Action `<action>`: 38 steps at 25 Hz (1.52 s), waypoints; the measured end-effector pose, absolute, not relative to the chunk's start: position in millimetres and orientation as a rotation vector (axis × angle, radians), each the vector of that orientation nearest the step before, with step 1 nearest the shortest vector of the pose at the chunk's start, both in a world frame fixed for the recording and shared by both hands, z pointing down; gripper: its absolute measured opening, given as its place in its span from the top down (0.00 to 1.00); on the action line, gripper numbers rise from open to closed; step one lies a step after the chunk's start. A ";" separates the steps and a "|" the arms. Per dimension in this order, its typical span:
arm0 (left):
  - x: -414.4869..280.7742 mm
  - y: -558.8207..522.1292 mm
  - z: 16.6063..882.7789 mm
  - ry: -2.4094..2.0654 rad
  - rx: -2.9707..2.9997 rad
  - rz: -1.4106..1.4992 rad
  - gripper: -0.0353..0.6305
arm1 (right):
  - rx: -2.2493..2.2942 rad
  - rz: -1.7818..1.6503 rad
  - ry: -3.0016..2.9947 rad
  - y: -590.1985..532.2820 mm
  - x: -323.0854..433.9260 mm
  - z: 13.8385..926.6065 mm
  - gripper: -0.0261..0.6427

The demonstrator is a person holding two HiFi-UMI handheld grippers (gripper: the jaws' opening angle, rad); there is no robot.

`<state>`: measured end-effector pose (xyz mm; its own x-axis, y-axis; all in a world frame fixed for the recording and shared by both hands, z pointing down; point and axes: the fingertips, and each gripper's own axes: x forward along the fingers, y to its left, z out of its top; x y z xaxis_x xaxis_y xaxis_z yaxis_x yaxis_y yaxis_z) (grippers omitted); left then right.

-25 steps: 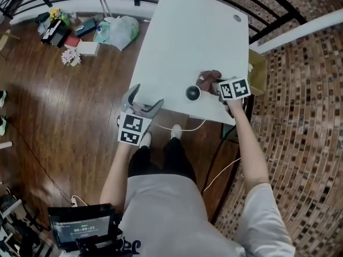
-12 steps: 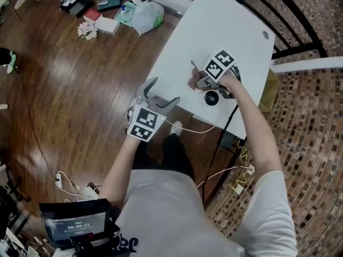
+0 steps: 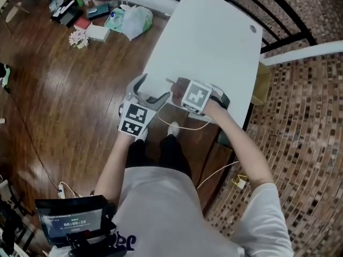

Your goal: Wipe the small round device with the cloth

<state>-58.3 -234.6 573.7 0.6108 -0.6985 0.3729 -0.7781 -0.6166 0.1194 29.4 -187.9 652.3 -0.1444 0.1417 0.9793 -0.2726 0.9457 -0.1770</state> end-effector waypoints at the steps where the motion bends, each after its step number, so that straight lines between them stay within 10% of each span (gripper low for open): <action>1: -59.3 -235.4 571.0 -1.194 2.577 0.421 0.29 | 0.130 0.310 -1.646 -178.8 35.6 653.8 0.91; 13: -0.8 -220.5 566.8 -0.999 2.694 0.467 0.29 | 0.571 0.029 -1.542 -151.9 164.4 702.9 0.91; 23: -2.7 -235.2 563.4 -1.048 2.678 0.492 0.29 | 1.171 0.797 -1.805 -251.6 235.6 644.7 0.91; 38: -57.8 -233.5 576.3 -1.249 2.549 0.442 0.29 | 0.388 1.107 -1.688 -292.7 86.0 667.2 0.91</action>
<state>-57.8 -233.5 576.3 0.5823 -0.7168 0.3835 -0.7984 -0.5931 0.1039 86.0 -292.7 667.2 -0.4136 0.2490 0.8757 -0.7037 0.5229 -0.4810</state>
